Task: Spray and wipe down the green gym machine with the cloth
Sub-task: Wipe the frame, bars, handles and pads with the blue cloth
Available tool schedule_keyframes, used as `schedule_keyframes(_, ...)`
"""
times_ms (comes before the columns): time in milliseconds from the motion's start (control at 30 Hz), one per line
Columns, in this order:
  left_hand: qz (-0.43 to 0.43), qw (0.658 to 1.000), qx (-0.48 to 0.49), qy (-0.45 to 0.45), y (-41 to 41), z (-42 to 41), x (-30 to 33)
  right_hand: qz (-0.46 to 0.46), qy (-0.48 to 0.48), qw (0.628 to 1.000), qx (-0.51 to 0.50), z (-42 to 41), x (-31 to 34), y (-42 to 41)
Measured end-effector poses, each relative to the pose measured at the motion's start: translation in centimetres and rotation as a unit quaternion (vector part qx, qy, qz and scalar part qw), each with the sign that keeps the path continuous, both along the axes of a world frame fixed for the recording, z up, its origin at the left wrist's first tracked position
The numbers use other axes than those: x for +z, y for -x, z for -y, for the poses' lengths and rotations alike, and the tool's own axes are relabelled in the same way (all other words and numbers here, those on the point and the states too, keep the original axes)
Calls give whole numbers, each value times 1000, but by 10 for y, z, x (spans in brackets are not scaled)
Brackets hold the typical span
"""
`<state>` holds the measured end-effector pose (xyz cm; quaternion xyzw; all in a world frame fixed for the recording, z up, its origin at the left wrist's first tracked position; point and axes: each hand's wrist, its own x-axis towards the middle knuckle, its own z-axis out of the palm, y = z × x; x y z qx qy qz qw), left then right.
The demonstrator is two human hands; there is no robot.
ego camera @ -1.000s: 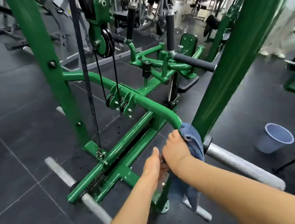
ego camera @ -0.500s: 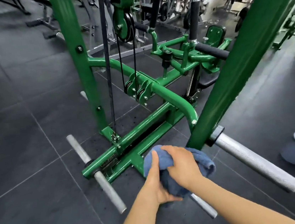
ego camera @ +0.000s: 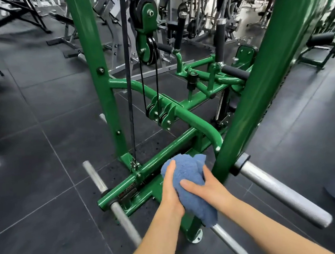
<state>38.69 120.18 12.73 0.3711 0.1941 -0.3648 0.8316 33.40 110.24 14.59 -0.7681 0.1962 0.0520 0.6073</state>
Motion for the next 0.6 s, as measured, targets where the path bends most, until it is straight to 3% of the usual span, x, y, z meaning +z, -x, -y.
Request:
schedule_keyframes(167, 19, 999, 23, 40, -9, -4, 15, 33, 28, 997, 57, -11, 7, 5)
schedule_keyframes(267, 35, 996, 15, 75, -10, -11, 25, 62, 97, 984, 139, -7, 21, 15)
schedule_keyframes(367, 24, 996, -24, 84, -5, -12, 23, 127, 183, 964, 146, 0, 27, 14)
schedule_keyframes(467, -2, 993, -118, 30, -9, -18, 28, 138, 215, 958, 134, 3, 24, 6)
schedule_keyframes(600, -35, 981, -183, -56, -25, -25, 34, 119, 168, 974, 97, -7, 23, -2)
